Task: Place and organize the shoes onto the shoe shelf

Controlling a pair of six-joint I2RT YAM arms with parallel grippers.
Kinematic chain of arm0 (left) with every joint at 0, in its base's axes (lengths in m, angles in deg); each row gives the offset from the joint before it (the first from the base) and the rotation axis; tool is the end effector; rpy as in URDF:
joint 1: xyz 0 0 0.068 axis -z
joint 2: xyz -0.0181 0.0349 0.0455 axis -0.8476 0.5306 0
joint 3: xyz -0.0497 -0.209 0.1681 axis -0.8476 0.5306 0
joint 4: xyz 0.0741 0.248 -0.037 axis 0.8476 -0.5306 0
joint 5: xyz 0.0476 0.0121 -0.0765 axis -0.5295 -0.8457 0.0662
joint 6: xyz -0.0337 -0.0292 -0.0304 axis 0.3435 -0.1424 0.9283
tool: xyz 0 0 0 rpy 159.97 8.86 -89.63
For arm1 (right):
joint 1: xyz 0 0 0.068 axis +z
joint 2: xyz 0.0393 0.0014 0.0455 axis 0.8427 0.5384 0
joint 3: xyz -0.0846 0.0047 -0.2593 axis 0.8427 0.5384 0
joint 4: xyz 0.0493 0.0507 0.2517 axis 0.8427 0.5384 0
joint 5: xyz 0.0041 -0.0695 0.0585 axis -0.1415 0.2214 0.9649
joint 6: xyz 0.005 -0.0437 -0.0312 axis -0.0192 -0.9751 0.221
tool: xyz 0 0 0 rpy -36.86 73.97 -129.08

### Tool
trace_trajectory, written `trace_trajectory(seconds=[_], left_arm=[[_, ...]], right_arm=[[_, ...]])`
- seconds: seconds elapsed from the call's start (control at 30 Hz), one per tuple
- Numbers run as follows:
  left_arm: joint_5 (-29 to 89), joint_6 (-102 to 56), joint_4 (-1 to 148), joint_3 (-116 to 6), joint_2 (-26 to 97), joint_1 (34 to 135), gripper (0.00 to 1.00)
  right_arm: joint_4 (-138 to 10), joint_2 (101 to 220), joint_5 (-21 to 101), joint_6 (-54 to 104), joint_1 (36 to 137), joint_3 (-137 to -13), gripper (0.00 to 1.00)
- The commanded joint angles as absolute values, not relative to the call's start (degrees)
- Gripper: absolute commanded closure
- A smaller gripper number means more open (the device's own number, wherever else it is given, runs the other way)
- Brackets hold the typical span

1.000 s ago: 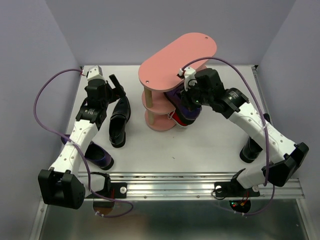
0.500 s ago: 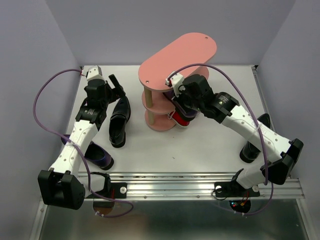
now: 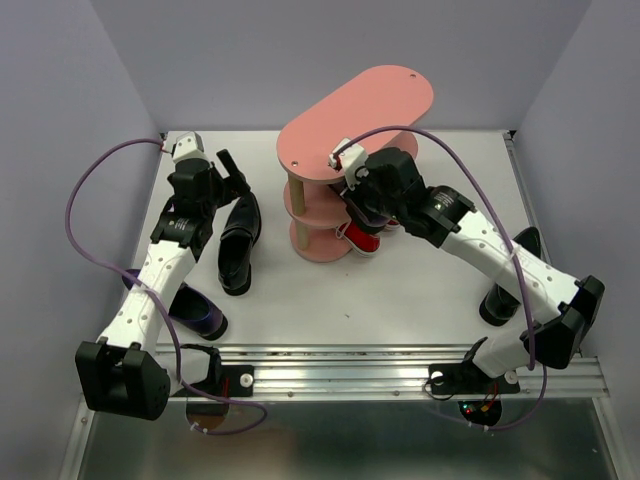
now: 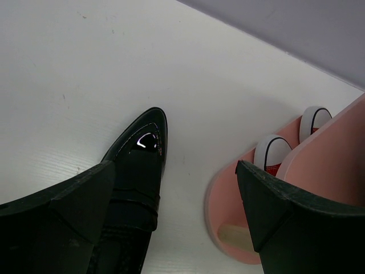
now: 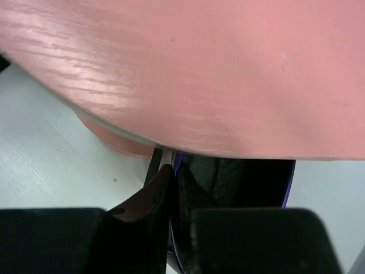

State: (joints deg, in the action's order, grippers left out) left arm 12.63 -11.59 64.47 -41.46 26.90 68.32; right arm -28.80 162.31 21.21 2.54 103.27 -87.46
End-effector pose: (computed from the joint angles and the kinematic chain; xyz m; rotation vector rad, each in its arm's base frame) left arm 0.2675 -0.0434 0.3546 -0.3121 1.8069 -0.2702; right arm 0.2285 0.2250 0.4012 -0.9672 1.8622 0.1056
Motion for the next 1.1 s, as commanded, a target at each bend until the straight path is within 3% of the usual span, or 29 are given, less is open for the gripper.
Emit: trace_trajectory(seconds=[0.0,0.33,0.6,1.07], left_arm=[[11.85,-11.59,65.63,-40.81,24.78,68.23,0.01],[11.58,-11.86,65.54,-40.46,24.16,68.23,0.01],[11.85,-11.77,65.72,-40.37,23.99,68.15,0.01],[12.46,-12.12,66.33,-39.93,24.16,68.23,0.01]], right_arm=[[-39.11,161.29,19.31,1.81,103.74,-87.35,0.81],[-40.34,158.92,19.23,4.45,103.74,-84.98,0.48],[-40.34,154.44,17.74,9.98,103.74,-83.40,0.00],[-37.88,144.94,13.51,20.25,103.74,-76.02,0.00]])
